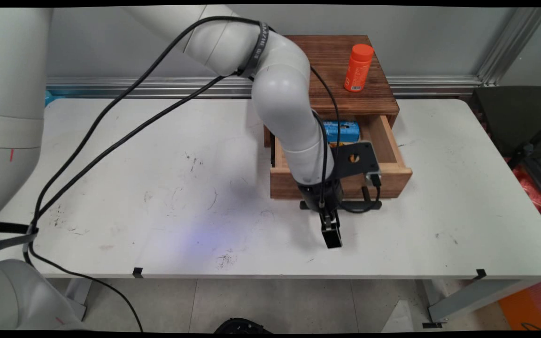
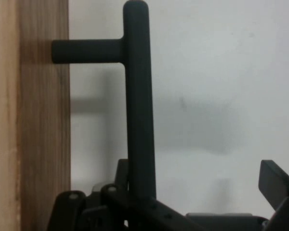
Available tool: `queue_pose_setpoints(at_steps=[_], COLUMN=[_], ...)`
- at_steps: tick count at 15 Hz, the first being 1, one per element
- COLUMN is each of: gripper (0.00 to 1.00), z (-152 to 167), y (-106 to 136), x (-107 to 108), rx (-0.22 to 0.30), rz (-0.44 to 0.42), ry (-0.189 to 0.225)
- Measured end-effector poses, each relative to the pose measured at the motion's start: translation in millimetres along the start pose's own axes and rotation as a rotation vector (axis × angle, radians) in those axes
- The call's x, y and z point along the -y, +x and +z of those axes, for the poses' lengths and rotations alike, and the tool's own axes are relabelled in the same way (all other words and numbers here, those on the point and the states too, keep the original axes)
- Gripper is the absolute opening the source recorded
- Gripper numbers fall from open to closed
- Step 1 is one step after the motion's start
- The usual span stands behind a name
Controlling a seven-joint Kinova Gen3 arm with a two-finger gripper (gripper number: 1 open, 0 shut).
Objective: Open the drawer
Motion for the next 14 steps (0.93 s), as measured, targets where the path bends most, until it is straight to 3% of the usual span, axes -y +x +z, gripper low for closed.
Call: queue_pose_setpoints(at_steps=[14], gripper=[1.00], z=[-3.3], y=[-6.6], x=[-65.6], rx=[-0.011], rz=[-0.008], ry=[-0.007])
